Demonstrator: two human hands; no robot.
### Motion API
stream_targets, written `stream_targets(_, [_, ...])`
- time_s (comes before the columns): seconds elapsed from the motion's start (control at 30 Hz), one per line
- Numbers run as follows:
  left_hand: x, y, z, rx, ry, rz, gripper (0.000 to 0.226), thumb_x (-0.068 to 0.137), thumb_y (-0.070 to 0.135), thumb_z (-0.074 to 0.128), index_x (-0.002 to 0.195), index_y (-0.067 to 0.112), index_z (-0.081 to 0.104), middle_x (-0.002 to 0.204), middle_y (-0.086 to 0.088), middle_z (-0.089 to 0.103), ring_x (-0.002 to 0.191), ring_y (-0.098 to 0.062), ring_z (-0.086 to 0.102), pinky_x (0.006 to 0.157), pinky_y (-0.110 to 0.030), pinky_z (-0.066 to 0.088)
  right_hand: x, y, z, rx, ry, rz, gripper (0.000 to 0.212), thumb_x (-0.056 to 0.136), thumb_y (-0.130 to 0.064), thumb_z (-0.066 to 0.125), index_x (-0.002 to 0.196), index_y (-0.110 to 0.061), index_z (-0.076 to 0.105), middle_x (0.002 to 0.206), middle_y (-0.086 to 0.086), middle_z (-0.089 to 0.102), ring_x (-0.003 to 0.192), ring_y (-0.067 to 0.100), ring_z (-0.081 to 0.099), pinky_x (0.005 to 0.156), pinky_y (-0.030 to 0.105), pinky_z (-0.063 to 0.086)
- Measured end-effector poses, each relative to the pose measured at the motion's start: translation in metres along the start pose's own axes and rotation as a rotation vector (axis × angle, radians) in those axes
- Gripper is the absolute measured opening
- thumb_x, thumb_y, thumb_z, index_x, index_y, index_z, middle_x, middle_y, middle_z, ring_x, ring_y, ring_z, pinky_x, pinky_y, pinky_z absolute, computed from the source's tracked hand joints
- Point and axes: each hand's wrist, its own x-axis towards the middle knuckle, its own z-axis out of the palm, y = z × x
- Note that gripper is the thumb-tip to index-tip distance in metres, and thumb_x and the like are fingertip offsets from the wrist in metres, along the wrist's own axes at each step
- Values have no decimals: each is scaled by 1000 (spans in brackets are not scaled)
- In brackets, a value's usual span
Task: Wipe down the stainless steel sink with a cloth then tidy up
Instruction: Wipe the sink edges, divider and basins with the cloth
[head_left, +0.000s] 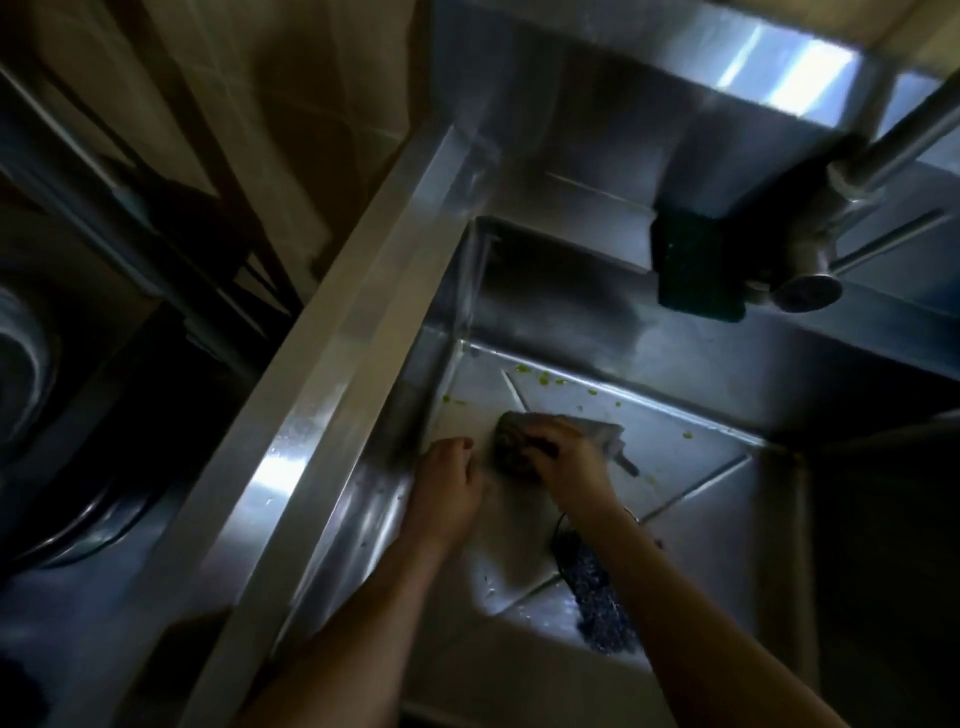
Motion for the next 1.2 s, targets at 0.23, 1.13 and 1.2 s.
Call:
stream_targets(0.23, [0,-29,10,199,16,41,44,94,19,38,131,-4,44,142,-25,37,134,-35,32,110,-34,21,-7,16,33,-103,-91,56,40,90,-7,51,130,-12,54,134,7,50,121,23,47,98,15,26])
stream_targets(1.13, [19,-46,41,451,86,183,46,89,14,33,129,-2,48,142,-20,40,131,-34,39,103,-44,36,6,36,85,-661,107,-7,64,85,-43,35,123,4,55,122,22,58,111,37,57,99,47,42])
stream_targets(1.2, [18,-45,40,415,64,149,52,87,17,27,132,0,46,143,-19,39,134,-33,36,106,-43,32,7,39,90,-594,114,-5,67,88,-46,33,131,3,47,131,24,51,122,39,49,105,49,33])
